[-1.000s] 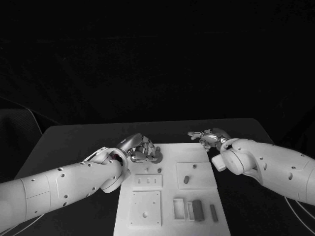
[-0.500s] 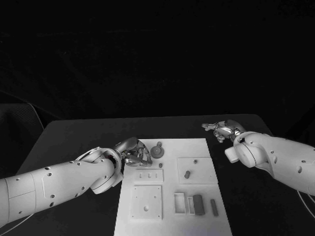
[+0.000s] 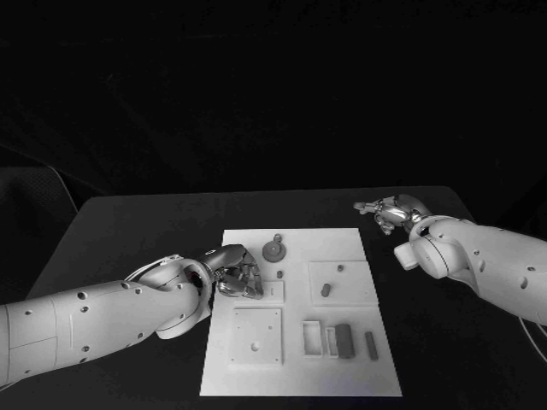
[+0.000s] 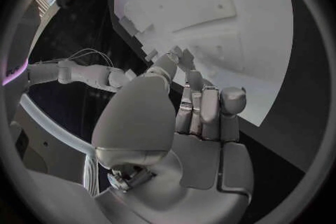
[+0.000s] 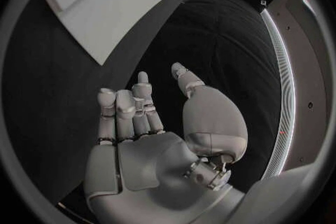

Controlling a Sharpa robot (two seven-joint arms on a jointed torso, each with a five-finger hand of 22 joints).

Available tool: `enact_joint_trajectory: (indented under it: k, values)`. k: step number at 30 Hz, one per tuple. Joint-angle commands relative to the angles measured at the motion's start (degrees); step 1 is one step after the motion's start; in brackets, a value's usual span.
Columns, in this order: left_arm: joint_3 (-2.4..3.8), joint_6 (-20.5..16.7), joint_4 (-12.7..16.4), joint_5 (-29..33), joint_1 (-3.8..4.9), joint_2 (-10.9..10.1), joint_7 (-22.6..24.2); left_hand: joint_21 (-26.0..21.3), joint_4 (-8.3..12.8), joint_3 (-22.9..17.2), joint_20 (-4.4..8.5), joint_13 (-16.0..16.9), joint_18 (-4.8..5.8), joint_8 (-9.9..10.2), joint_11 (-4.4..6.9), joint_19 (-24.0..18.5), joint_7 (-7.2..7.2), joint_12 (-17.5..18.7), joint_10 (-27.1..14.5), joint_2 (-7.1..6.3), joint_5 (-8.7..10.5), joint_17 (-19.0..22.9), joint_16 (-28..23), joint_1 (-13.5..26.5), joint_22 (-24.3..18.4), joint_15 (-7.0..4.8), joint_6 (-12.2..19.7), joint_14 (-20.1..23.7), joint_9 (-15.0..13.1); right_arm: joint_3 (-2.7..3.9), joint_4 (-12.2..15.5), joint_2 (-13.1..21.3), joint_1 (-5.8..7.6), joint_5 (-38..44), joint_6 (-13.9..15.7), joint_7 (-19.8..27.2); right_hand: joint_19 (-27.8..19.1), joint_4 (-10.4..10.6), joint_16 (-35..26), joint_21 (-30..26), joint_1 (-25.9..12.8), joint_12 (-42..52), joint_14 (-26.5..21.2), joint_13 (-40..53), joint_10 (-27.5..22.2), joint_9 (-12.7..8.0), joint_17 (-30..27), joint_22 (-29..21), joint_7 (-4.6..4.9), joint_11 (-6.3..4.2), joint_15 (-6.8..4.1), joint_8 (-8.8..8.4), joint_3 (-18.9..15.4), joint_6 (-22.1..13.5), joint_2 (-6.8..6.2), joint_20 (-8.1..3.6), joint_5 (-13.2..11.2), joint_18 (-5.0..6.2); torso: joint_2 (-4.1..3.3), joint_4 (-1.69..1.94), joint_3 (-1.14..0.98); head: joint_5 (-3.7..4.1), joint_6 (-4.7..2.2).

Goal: Assemble the parts on the task board

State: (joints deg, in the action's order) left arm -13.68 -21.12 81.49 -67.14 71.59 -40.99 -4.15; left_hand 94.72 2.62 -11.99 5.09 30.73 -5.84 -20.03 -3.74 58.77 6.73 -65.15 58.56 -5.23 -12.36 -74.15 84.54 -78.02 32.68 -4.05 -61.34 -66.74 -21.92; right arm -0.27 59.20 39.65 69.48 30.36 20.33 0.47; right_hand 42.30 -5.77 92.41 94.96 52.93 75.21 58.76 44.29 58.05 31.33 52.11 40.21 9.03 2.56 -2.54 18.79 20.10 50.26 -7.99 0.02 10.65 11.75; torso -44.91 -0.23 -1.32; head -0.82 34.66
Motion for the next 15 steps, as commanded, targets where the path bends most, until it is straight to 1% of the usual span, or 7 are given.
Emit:
enact_joint_trajectory:
  k: [1, 5, 7, 10, 15]
  values:
    - [0.04, -0.54, 0.14, -4.85, 0.06, 0.22, -1.28, 1.68, 0.08, 0.25, -0.09, -0.08, -5.43, -0.37, 0.01, -0.27, 1.15, 0.19, 0.36, -0.44, 0.19, 0.09, 0.24, -0.09, 0.07, 0.05, -1.70, 0.38, -0.77, 0.01, 0.14, 0.02, 0.02, 1.48, -1.05, 0.78, 0.57, -0.24, -0.28, 7.75, 0.04, -0.26, -0.19, -0.09, 0.06, 0.06, -0.04, 0.09, 0.06, -0.16, -0.22, 0.27, -0.08, 0.39, 0.59, -0.04, 0.05, 1.11, 0.00, -0.14, -0.02, -0.09, 0.23]
    - [0.04, -0.89, 0.11, -6.07, 0.06, 0.64, -1.45, 1.69, 0.11, 0.25, -0.09, -0.09, -5.44, -0.38, 0.02, -0.26, 1.14, 0.19, 0.39, -0.46, 0.20, 0.10, 0.25, -0.12, 0.08, 0.04, -1.73, 0.37, -0.78, 0.01, 0.26, 0.06, 0.02, 1.76, -1.05, 0.72, 0.58, -0.26, -0.28, 7.76, 0.06, -0.26, -0.18, -0.09, 0.07, 0.06, -0.04, 0.10, 0.05, -0.17, -0.22, 0.28, -0.08, 0.42, 0.62, -0.05, 0.05, 1.12, -0.05, -0.24, -0.04, -0.09, 0.22]
    - [0.04, -1.13, 0.04, -6.75, 0.05, 0.88, -1.53, 1.69, 0.14, 0.25, -0.08, -0.09, -5.44, -0.38, 0.03, -0.26, 1.13, 0.19, 0.41, -0.47, 0.20, 0.10, 0.26, -0.13, 0.08, 0.04, -1.74, 0.36, -0.78, 0.01, 0.39, 0.09, 0.02, 1.84, -1.06, 0.69, 0.59, -0.27, -0.28, 7.77, 0.07, -0.26, -0.18, -0.10, 0.08, 0.07, -0.04, 0.10, 0.05, -0.17, -0.22, 0.29, -0.07, 0.43, 0.64, -0.05, 0.05, 1.13, -0.05, -0.22, -0.04, 0.04, 0.26]
    - [0.05, -1.40, -0.02, -7.76, 0.04, 1.01, -1.55, 1.70, 0.15, 0.25, -0.08, -0.09, -5.45, -0.39, 0.03, -0.26, 1.13, 0.19, 0.43, -0.48, 0.21, 0.11, 0.26, -0.15, 0.08, 0.04, -1.75, 0.36, -0.79, 0.01, 0.54, 0.09, 0.02, 2.07, -1.14, 0.67, 0.60, -0.28, -0.28, 7.77, 0.09, -0.26, -0.17, -0.10, 0.09, 0.07, -0.04, 0.10, 0.05, -0.18, -0.22, 0.30, -0.07, 0.44, 0.65, -0.05, 0.05, 1.13, -0.07, -0.21, -0.06, 0.04, 0.30]
    - [0.06, -0.61, -0.56, -7.92, 0.04, 1.71, -2.10, 1.71, 0.21, 0.24, -0.07, -0.10, -5.46, -0.40, 0.05, -0.25, 1.12, 0.19, 0.47, -0.50, 0.21, 0.12, 0.28, -0.19, 0.09, 0.03, -1.78, 0.34, -0.79, 0.01, 0.89, -0.01, 0.01, 2.13, -1.28, 0.59, 0.62, -0.31, -0.28, 7.78, 0.13, -0.26, -0.16, -0.11, 0.11, 0.07, -0.04, 0.11, 0.05, -0.19, -0.23, 0.32, -0.07, 0.48, 0.70, -0.06, 0.05, 1.14, -0.07, -0.21, -0.09, 0.18, 0.36]
